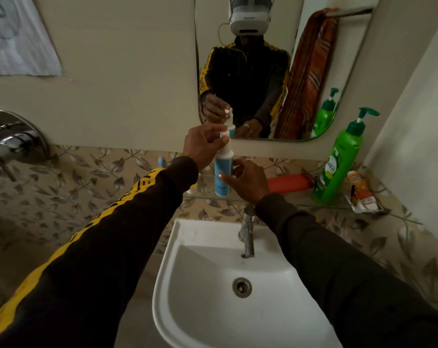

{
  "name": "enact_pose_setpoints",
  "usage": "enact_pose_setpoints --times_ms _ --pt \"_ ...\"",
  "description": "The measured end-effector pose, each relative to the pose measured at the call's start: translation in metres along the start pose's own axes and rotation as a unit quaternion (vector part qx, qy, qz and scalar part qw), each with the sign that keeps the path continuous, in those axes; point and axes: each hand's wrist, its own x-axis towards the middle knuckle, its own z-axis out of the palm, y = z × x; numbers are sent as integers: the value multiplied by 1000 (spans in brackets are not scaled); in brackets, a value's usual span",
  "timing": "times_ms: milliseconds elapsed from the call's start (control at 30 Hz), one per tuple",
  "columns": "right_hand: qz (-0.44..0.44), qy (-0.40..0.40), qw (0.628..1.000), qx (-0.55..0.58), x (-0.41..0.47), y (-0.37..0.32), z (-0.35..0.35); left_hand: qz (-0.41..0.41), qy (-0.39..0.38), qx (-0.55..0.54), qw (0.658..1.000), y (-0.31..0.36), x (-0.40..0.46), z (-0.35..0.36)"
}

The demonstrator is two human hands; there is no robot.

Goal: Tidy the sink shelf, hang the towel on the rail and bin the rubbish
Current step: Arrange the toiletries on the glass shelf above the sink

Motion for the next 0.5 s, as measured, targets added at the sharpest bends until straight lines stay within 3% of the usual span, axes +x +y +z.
enact_pose_setpoints --times_ms 500 --pt "23 5 999 -26 -6 -9 -10 -15 12 -36 999 5 -10 0"
